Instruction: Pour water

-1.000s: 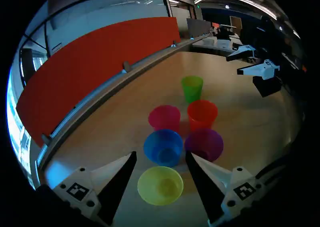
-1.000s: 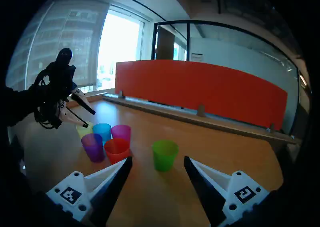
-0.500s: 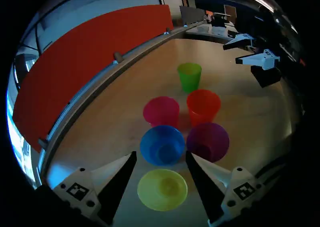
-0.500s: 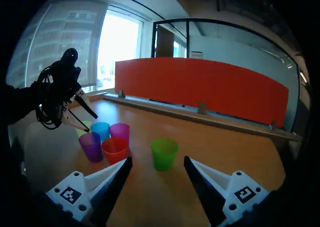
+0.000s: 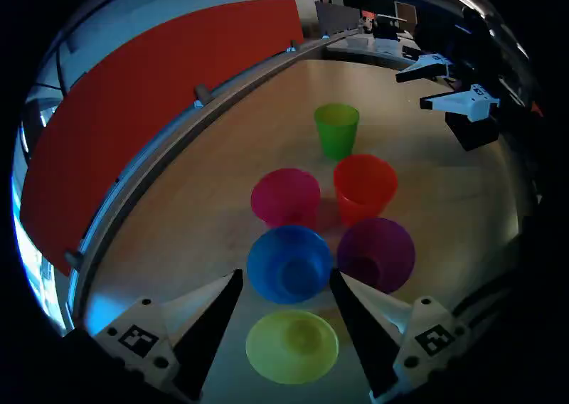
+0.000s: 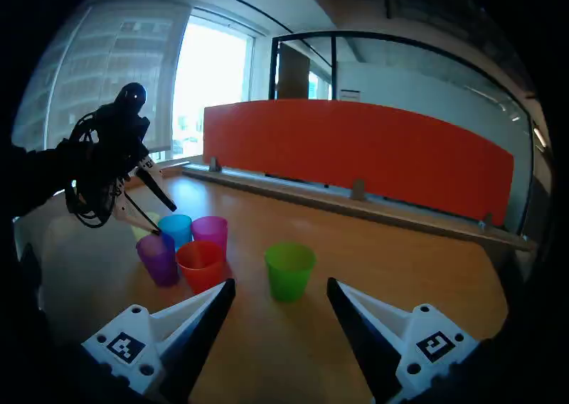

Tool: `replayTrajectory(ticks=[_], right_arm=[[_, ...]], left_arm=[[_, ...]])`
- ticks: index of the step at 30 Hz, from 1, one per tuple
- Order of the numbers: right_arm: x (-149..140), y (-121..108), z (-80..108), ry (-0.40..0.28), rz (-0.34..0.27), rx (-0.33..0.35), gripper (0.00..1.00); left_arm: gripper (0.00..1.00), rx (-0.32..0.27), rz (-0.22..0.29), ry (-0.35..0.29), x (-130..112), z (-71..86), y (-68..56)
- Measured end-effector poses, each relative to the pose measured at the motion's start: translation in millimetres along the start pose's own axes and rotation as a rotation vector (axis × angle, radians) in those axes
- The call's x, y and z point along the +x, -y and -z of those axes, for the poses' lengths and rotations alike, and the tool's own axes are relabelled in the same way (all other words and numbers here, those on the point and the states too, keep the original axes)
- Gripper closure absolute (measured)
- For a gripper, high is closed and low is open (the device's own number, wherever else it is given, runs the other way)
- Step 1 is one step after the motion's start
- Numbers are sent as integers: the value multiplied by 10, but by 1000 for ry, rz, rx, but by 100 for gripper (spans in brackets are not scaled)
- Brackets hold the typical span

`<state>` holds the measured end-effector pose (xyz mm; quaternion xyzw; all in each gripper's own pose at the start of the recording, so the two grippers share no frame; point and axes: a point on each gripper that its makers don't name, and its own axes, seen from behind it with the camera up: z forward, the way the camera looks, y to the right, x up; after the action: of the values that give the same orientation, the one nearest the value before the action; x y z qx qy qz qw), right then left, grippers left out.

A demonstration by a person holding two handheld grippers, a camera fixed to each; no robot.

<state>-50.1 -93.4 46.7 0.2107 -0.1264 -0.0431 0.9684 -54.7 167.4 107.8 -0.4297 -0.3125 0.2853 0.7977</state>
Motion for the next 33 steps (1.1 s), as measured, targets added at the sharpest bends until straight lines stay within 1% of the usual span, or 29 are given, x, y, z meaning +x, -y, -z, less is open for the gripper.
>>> replayTrajectory(ticks=[8,15,27,33], right_arm=[[-7,-11,-27,8,8,3,0],[-3,-1,-48,7,17,7,0],[-54,-15,-67,10,13,16,0],[-88,-22,-80,13,11,18,0]], left_arm=[[10,-24,2,34,-1,-44,-12],[10,-37,-27,74,6,-91,-12],[10,-55,-42,123,13,-157,-6],[10,-63,-55,143,19,-161,19]])
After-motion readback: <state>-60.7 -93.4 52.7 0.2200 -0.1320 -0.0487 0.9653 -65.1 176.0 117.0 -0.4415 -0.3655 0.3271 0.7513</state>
